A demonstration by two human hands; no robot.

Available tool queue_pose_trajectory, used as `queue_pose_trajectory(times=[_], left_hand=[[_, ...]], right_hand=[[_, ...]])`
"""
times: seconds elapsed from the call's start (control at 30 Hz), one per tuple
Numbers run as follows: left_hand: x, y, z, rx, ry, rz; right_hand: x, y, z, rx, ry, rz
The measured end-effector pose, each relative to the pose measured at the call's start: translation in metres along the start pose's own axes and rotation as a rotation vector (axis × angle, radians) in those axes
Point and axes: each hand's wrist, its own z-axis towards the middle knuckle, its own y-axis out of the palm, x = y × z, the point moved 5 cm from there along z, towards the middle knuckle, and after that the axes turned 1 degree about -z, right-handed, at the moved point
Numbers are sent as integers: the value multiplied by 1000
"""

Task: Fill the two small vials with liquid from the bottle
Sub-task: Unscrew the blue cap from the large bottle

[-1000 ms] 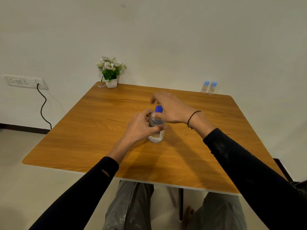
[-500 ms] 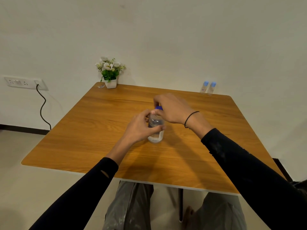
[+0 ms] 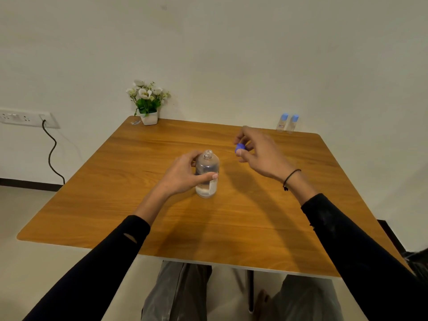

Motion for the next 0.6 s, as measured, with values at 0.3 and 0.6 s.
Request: queue_pose_trajectory(times=[0.3, 0.6], left_hand=[[-9, -8, 2, -20, -50, -35], [39, -29, -42, 695, 166, -66]], right_hand=[[86, 82, -39, 68, 285, -38], [98, 72, -41, 83, 275, -11]])
